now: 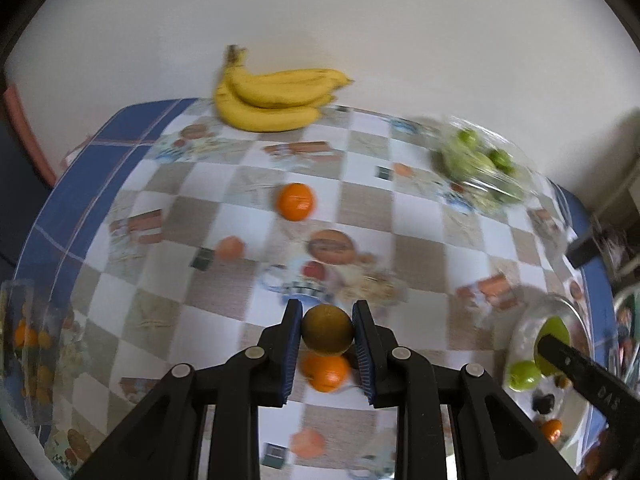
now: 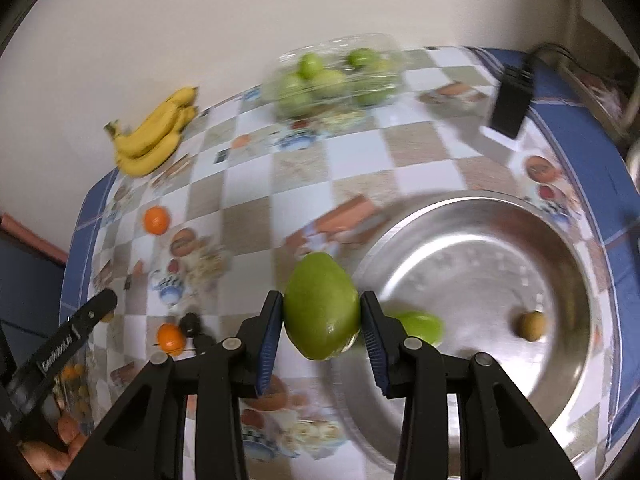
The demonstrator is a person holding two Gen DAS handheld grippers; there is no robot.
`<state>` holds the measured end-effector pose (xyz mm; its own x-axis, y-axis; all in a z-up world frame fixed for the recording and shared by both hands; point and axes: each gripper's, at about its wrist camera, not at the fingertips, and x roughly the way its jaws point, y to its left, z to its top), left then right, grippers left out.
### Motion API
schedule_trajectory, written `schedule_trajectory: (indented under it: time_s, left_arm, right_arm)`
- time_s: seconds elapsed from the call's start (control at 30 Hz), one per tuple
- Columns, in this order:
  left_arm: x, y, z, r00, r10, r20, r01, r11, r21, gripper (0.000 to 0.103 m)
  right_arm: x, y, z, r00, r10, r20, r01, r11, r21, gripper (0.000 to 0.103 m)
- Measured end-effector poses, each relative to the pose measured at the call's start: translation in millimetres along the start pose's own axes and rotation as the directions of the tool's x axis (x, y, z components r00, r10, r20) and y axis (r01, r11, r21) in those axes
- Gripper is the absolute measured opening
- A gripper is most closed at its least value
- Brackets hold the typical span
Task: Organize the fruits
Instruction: 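Carry the green pear in the right tool while the left tool carries the tan fruit over the bowl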
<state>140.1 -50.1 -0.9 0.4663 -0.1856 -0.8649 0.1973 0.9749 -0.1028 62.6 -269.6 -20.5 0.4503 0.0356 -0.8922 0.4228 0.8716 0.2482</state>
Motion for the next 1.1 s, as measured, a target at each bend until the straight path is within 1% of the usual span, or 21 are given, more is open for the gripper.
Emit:
schedule_trajectory:
  time_s: [0.07,0.13,0.2,0.3,0.47,0.53,0.7,0.87,0.93,1.1]
  left_arm:
    - [-1,-19,-3,1.0,-0.027,-0.003,0.027,0.999,0.037,0.028]
    - [-3,-34,-5,0.999,-0.033,-0.004,0.033,0.997,0.07,0.028]
    - [-4,-53,-9,0.999,-0.039,-0.006,0.039,0.993,0.114,0.028]
    - [-4,-81,-16,0.997,-0.073,-0.019,0.075,0.983,0.17,0.028]
    - [-2,-129,-31,0.985,-0.16,-0.06,0.171,0.949,0.265,0.028]
    - [-2,-147,-39,0.981,-0.176,-0.078,0.192,0.935,0.3,0.028]
    - [0,-185,-57,0.976,-0.183,-0.115,0.214,0.895,0.392,0.028]
    - [5,-208,-74,0.974,-0.168,-0.152,0.22,0.864,0.452,0.028]
    - [10,-212,-79,0.97,-0.169,-0.176,0.232,0.859,0.456,0.028]
    - [19,-217,-89,0.963,-0.155,-0.22,0.242,0.858,0.454,0.028]
  right_arm:
    - [-4,-16,2,1.0,-0.012,0.006,0.012,0.999,0.033,0.041]
    - [-7,-30,3,1.0,-0.023,0.011,0.023,0.998,0.06,0.041]
    - [-11,-44,4,0.999,-0.035,0.017,0.033,0.996,0.086,0.041]
    - [-16,-64,5,0.999,-0.047,0.027,0.043,0.991,0.129,0.041]
    - [-27,-95,5,0.997,-0.061,0.046,0.051,0.979,0.196,0.041]
    - [-31,-107,5,0.996,-0.072,0.053,0.059,0.974,0.221,0.041]
    - [-37,-129,6,0.995,-0.078,0.064,0.059,0.963,0.264,0.041]
    - [-37,-137,6,0.995,-0.066,0.069,0.045,0.963,0.267,0.041]
    - [-35,-138,6,0.996,-0.06,0.064,0.041,0.964,0.264,0.041]
    - [-22,-137,2,0.999,-0.049,0.024,0.041,0.965,0.258,0.041]
